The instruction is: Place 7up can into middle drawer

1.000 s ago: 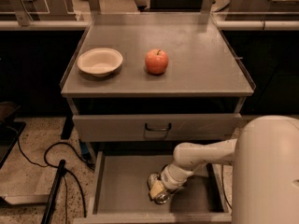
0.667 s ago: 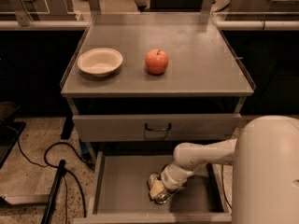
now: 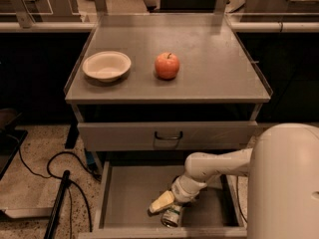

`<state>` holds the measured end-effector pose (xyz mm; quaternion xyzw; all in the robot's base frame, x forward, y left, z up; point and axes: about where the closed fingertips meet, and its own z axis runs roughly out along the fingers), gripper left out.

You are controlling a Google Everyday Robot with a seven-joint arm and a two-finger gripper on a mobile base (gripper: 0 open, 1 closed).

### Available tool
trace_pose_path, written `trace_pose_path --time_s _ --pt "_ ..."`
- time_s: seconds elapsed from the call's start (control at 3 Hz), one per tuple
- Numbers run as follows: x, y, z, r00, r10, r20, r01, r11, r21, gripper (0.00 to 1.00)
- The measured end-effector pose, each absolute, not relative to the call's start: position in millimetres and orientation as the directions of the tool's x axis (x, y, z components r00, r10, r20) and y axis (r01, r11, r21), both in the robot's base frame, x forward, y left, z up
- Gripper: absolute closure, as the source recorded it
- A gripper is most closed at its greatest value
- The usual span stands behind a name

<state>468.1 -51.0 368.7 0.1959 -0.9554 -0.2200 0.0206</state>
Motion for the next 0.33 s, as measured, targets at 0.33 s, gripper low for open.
trace_pose_path --time_s 0.33 --pt "468.1 -51.0 368.7 -0.922 -0.383 -0.047 -0.365 0.826 0.428 0.0"
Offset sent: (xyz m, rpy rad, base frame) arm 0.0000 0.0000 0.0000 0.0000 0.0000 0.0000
